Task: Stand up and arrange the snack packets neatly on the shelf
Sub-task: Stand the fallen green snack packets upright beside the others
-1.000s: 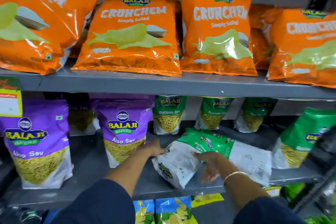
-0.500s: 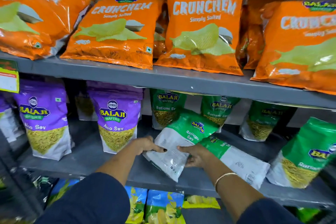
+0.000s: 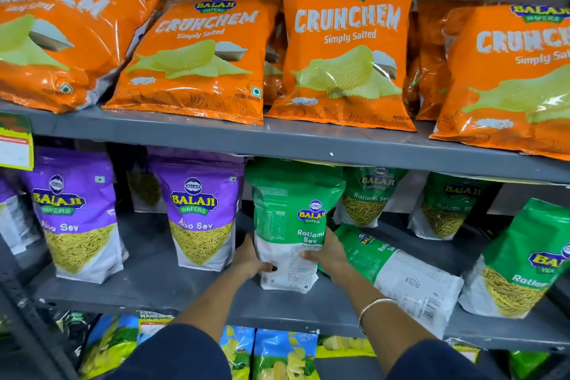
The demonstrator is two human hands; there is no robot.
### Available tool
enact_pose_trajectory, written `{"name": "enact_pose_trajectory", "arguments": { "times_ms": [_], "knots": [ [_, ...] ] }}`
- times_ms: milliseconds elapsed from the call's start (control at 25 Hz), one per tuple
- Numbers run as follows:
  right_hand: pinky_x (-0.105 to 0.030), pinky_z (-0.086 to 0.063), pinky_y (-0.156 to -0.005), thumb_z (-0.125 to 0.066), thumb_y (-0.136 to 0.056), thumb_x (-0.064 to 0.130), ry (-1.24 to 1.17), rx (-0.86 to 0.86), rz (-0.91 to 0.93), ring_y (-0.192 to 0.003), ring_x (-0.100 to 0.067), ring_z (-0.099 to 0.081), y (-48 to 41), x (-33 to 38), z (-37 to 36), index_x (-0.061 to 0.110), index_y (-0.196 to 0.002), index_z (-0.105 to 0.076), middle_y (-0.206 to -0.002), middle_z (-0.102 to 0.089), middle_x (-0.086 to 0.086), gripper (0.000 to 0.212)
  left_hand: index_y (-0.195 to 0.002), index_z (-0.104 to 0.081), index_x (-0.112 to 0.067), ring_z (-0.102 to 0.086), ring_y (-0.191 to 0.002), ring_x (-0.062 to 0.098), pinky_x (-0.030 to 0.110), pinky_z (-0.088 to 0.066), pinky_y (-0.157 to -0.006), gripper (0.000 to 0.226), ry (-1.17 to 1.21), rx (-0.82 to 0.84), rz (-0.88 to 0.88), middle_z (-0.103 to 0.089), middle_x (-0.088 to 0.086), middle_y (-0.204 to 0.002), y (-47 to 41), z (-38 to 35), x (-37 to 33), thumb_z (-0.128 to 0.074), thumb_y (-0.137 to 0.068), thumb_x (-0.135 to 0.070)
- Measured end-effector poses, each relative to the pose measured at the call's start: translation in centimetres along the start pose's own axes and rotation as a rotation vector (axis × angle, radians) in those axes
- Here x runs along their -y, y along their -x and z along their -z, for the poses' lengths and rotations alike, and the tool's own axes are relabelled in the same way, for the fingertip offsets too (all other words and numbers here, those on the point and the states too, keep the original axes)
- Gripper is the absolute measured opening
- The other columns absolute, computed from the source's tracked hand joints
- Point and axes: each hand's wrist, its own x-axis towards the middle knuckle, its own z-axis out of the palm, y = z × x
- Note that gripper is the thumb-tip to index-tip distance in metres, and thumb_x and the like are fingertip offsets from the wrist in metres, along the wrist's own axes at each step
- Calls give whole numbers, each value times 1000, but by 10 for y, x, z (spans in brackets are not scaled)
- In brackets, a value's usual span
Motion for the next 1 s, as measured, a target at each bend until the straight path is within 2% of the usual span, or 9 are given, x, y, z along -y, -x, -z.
{"name": "enact_pose_trajectory", "arguments": {
  "times_ms": [160,320,400,440,560,640,760,880,1000],
  "knots": [
    [-30,-46,-88,-77,-72,8,153,-64,-36,-112,-31,-59,-6,-5,-1,-1,-122,-47,-122,-62,-18,59,-139,-29,-12,-49,-120,24,34,-47,-99,90,-68,190,28,-50,5,-136,-2,17,1,-73,-61,-3],
    [-47,-55,-65,-74,-76,19,140,-18,-200,-68,-27,-58,-6,-15,-1,5,-101,-31,-104,-47,-16,52,-123,-52,-10,-72,-85,14,25,-52,-65,45,-100,220,54,-73,5,-98,0,30,1,-55,-78,-9],
    [-50,-53,-85,-76,-71,12,192,22,-180,-85,-25,-53,-5,-19,0,8,-102,-32,-107,-47,-14,54,-112,-61,-7,-70,-68,5,18,-47,-56,29,-72,262,35,-73,1,-76,1,31,4,-59,-83,-7],
    [-46,-49,-94,-77,-70,12,236,102,-155,-96,-23,-49,-2,-19,3,8,-109,-35,-114,-47,-13,58,-102,-66,-10,-67,-77,9,19,-48,-64,24,-92,224,9,-72,3,-81,1,31,3,-68,-78,-11],
    [-38,-32,-108,-81,-68,24,350,326,-157,-132,-28,-32,6,-21,0,14,-142,-19,-143,-27,-13,97,-115,-54,-14,-57,-110,17,29,-45,-96,62,-27,239,-87,-62,5,-121,7,18,-10,-83,-60,-10],
    [-44,-20,-116,-82,-63,32,437,285,-115,-141,-34,-14,8,-23,-9,17,-147,-11,-148,-16,-14,111,-130,-41,-11,-51,-112,15,26,-43,-99,77,-11,293,-121,-55,3,-123,13,6,-23,-78,-63,1],
    [-39,-34,-110,-86,-59,17,351,171,6,-133,-33,-35,4,-31,-12,8,-140,-25,-136,-38,-15,101,-136,-34,-7,-54,-115,23,32,-46,-99,76,-9,456,-58,-56,9,-125,15,14,-37,-68,-70,11],
    [-25,-33,-104,-77,-65,-4,226,256,-58,-128,-22,-42,-2,-29,8,7,-139,-26,-133,-46,-6,91,-141,-30,-12,-58,-86,16,26,-46,-68,78,27,530,77,-63,2,-94,2,36,-33,-62,-75,14],
    [-38,-33,-113,-76,-61,3,307,229,-63,-131,-28,-41,-14,-33,18,13,-139,-37,-137,-47,-7,88,-145,-25,-12,-47,-123,22,34,-42,-99,88,36,337,12,-57,5,-127,-8,39,-31,-71,-71,4]
  ]
}}
